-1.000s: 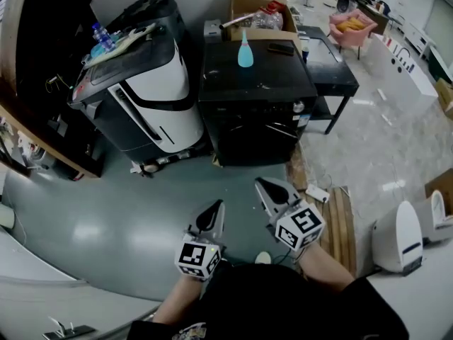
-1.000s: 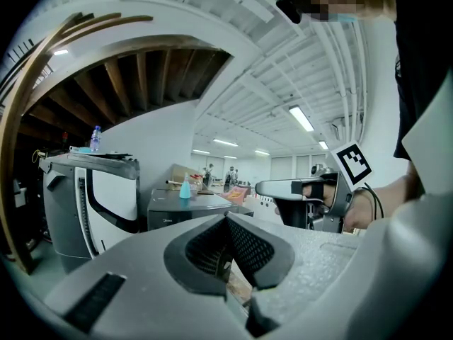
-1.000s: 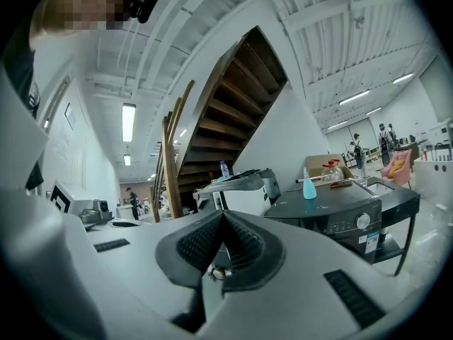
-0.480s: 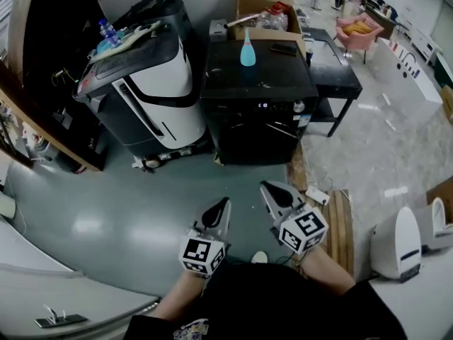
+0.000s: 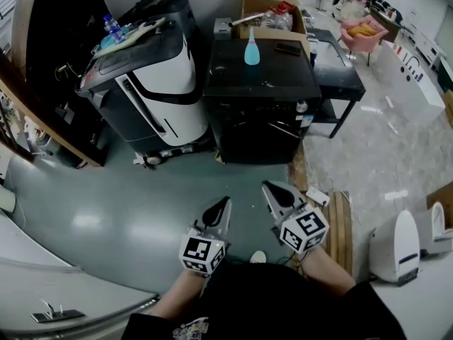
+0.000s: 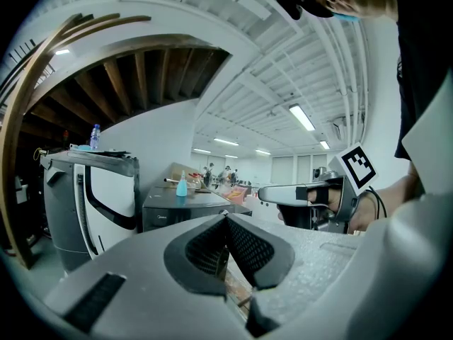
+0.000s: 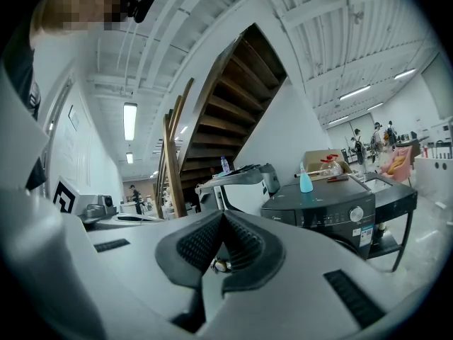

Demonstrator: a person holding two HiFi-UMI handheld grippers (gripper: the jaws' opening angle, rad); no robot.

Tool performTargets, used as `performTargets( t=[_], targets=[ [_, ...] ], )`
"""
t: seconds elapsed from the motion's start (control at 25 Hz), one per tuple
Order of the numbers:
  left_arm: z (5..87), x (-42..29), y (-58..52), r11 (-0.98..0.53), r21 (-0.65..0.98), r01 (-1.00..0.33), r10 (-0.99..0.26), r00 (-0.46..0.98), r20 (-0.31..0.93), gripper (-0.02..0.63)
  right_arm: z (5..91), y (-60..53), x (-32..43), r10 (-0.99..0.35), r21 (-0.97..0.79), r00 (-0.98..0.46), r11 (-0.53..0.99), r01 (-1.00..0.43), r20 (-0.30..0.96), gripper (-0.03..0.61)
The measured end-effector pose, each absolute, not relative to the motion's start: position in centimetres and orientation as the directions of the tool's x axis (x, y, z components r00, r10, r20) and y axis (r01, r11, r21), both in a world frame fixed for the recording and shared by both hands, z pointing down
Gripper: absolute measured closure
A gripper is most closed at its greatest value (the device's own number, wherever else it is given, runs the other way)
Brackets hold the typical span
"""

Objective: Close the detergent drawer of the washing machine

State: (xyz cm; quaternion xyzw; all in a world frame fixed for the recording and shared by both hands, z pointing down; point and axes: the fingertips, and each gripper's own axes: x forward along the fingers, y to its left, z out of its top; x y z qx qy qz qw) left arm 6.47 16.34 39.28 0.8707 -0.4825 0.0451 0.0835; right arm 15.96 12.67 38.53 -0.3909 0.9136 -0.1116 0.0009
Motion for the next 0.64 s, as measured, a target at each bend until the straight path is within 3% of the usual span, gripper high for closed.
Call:
performTargets(
  t=[0.64],
  targets=[
    [39.70,6.59,15.36,-0.512,0.113,-0.851,-0.836,0.524,0.161,0.611,37.90,11.73,16.20,-0.722,-0.215,-0.683,0.653,-0.726,0.111,0.580]
  ],
)
